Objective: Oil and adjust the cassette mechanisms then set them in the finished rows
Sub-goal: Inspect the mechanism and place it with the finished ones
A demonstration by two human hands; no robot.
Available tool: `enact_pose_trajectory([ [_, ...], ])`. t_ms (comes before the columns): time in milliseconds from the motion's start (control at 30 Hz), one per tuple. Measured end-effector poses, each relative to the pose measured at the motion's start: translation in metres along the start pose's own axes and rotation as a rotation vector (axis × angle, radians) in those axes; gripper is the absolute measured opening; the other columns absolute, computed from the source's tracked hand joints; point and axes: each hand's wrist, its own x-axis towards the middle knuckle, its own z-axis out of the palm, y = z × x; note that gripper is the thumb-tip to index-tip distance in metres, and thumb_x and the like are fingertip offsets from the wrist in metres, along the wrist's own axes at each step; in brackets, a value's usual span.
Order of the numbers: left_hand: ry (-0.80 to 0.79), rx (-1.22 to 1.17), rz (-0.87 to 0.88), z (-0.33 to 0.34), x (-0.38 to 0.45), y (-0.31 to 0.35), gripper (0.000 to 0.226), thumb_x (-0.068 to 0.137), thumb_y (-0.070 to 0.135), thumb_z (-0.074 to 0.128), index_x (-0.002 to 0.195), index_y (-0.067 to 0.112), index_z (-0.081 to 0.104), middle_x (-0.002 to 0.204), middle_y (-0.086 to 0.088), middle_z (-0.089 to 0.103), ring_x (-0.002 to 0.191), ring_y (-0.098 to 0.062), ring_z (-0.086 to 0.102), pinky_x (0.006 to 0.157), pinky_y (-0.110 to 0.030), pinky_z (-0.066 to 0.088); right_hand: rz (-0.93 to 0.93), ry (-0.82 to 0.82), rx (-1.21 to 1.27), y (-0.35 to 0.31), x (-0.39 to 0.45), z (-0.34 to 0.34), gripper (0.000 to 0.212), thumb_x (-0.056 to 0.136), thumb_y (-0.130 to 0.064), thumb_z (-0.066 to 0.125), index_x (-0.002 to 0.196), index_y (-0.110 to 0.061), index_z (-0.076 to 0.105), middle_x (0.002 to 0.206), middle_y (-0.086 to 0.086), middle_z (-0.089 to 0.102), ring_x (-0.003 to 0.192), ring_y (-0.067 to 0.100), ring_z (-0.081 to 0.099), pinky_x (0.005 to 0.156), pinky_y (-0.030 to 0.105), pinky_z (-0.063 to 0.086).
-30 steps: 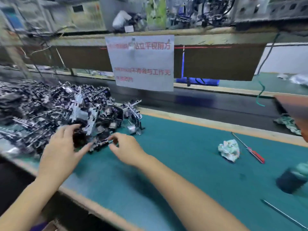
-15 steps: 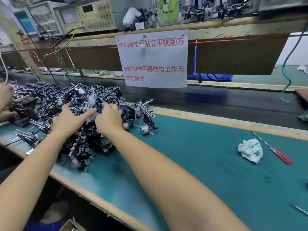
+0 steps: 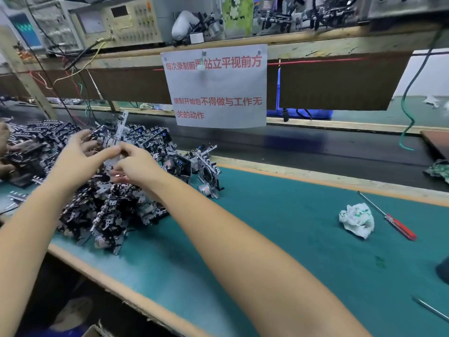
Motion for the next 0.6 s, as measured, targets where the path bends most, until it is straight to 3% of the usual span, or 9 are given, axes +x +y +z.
enact_pose_trajectory([
  [67, 0.019, -0.014, 0.079, -0.006, -0.007, 0.016, 0.096, 0.063, 0.057, 0.071, 0.144, 0.026, 0.030, 0.142, -0.003, 0.047, 0.127, -0.020, 0.045, 0.106, -0.043, 0.035, -0.062, 0.010, 0.036, -0.009, -0.016, -0.005, 0.064, 0.091, 0.013, 0.040, 0.148, -0.010, 0.024, 0.144, 0.019, 0.037, 0.106, 0.027, 0.053, 0.097, 0.043, 0.047],
  [167, 0.036, 0.033, 0.274, -0.002, -0.024, 0.046, 0.090, 0.056, 0.059, 0.074, 0.135, 0.038, 0.036, 0.132, 0.003, 0.055, 0.122, -0.013, 0.049, 0.106, -0.042, 0.036, -0.136, 0.061, 0.058, -0.014, -0.053, -0.024, 0.058, 0.092, 0.004, 0.046, 0.146, -0.009, 0.030, 0.144, 0.014, 0.041, 0.123, 0.029, 0.050, 0.099, 0.040, 0.046],
  [233, -0.006, 0.068, 0.427, 0.014, -0.043, 0.069, 0.085, 0.054, 0.061, 0.079, 0.127, 0.050, 0.036, 0.124, 0.009, 0.058, 0.118, -0.005, 0.051, 0.103, -0.033, 0.036, -0.164, 0.114, 0.081, -0.014, -0.088, -0.046, 0.052, 0.093, -0.001, 0.049, 0.143, -0.008, 0.036, 0.139, 0.009, 0.047, 0.116, 0.022, 0.054, 0.100, 0.039, 0.046],
  [300, -0.116, 0.038, 0.522, 0.040, -0.068, 0.093, 0.087, 0.052, 0.066, 0.080, 0.124, 0.054, 0.033, 0.118, 0.017, 0.058, 0.115, 0.004, 0.050, 0.101, -0.023, 0.035, -0.174, 0.177, 0.125, -0.011, -0.131, -0.071, 0.040, 0.093, -0.002, 0.049, 0.132, -0.009, 0.047, 0.120, -0.003, 0.056, 0.102, 0.009, 0.056, 0.097, 0.034, 0.047],
  [400, -0.332, -0.116, 0.579, 0.090, -0.108, 0.119, 0.082, 0.050, 0.060, 0.074, 0.121, 0.051, 0.037, 0.116, 0.023, 0.057, 0.114, 0.007, 0.052, 0.100, -0.012, 0.037, -0.188, 0.283, 0.027, -0.005, -0.202, -0.103, 0.025, 0.091, -0.006, 0.053, 0.105, -0.026, 0.061, 0.096, -0.021, 0.064, 0.091, -0.003, 0.057, 0.088, 0.021, 0.046],
  [500, -0.622, -0.324, 0.471, 0.136, -0.146, 0.133, 0.081, 0.047, 0.050, 0.080, 0.119, 0.041, 0.045, 0.111, 0.015, 0.065, 0.105, 0.000, 0.061, 0.090, -0.013, 0.046, -0.175, 0.427, -0.157, -0.002, -0.270, -0.126, 0.019, 0.078, -0.023, 0.056, 0.090, -0.034, 0.068, 0.090, -0.022, 0.069, 0.080, -0.007, 0.057, 0.077, 0.010, 0.045],
  [600, -1.102, -0.571, 0.127, 0.183, -0.179, 0.139, 0.078, 0.048, 0.035, 0.080, 0.121, 0.030, 0.052, 0.113, -0.001, 0.068, 0.104, -0.023, 0.065, 0.089, -0.030, 0.048, -0.186, 0.629, -0.372, 0.002, -0.325, -0.140, 0.022, 0.079, -0.031, 0.053, 0.086, -0.034, 0.074, 0.086, -0.020, 0.072, 0.076, -0.008, 0.061, 0.069, 0.007, 0.044],
])
